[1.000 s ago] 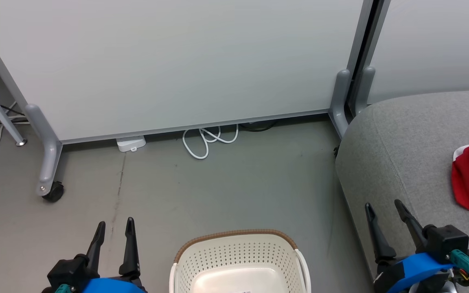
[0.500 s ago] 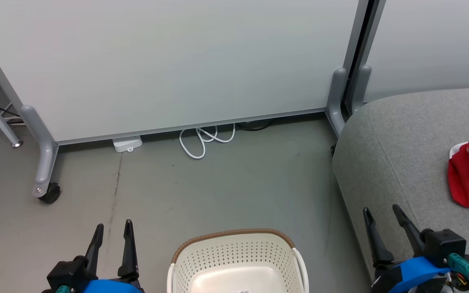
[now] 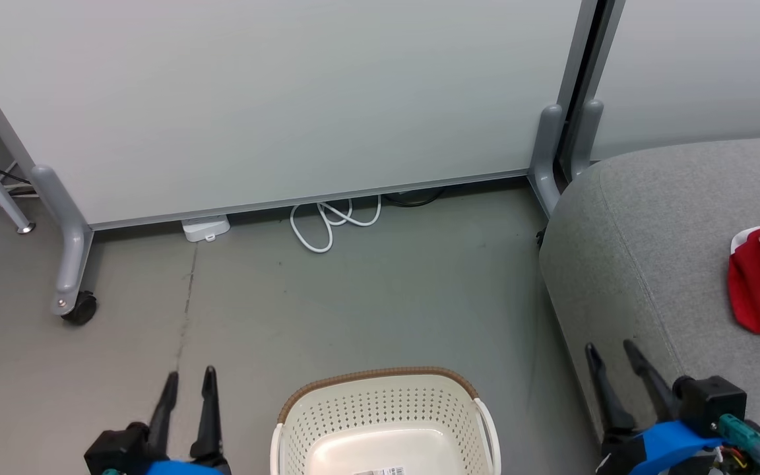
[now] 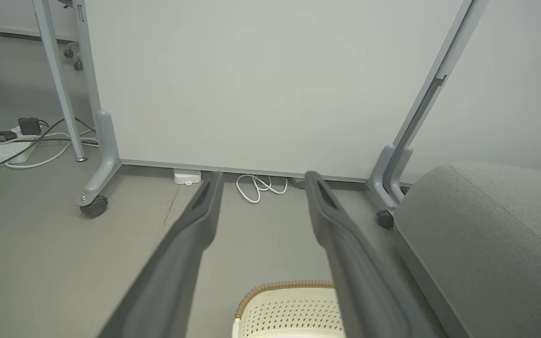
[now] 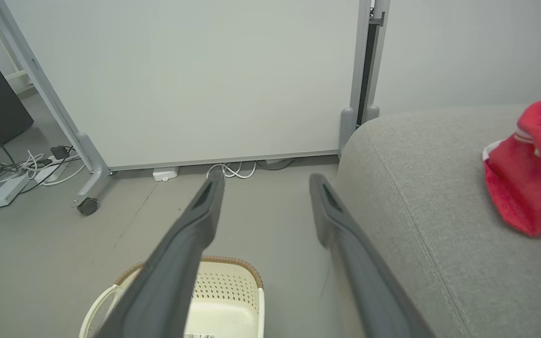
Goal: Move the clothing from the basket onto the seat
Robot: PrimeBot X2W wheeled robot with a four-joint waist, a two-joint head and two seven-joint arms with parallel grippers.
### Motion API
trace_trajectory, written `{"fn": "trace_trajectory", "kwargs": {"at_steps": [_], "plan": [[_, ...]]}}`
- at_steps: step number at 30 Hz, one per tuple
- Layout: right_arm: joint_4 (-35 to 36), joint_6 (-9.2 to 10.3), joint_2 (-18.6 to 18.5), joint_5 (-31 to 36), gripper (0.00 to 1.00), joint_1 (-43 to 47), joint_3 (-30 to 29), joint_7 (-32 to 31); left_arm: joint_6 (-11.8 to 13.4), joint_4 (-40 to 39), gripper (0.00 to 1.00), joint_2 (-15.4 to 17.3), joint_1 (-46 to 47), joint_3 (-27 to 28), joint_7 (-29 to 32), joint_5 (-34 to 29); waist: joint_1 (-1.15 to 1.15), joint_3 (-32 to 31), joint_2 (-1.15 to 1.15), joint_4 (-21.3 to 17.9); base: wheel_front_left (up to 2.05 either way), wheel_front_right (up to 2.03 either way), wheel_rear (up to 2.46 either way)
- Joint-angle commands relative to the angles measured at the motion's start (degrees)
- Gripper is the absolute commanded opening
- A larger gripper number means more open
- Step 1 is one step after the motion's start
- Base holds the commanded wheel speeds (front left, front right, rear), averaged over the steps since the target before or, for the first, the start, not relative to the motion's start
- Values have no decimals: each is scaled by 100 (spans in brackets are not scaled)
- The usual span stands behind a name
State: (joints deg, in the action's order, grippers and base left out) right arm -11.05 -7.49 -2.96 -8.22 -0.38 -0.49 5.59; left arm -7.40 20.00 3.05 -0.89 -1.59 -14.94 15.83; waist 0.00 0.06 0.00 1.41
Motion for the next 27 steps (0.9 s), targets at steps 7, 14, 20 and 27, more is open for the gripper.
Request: {"fn": "trace_trajectory", "kwargs": {"at_steps": [7,14,20,27], "plan": [[-355,0,12,-21,0,98,3,-8,0,332,0,-31,-186,0,35,50,0,1,0,-1,0,0,0],[-386,0,13,-761,0,34,-59,-122,-1,276,0,-32,-113,76,224,721,0,2,0,-9,0,0,0],[-371,0,13,-1413,0,-22,-104,-212,-2,198,0,-30,-35,140,387,1310,0,2,0,-15,0,0,0],[-357,0,12,-2117,0,-85,-154,-311,-2,114,0,-27,46,209,564,1948,0,3,0,-23,0,0,0]]}}
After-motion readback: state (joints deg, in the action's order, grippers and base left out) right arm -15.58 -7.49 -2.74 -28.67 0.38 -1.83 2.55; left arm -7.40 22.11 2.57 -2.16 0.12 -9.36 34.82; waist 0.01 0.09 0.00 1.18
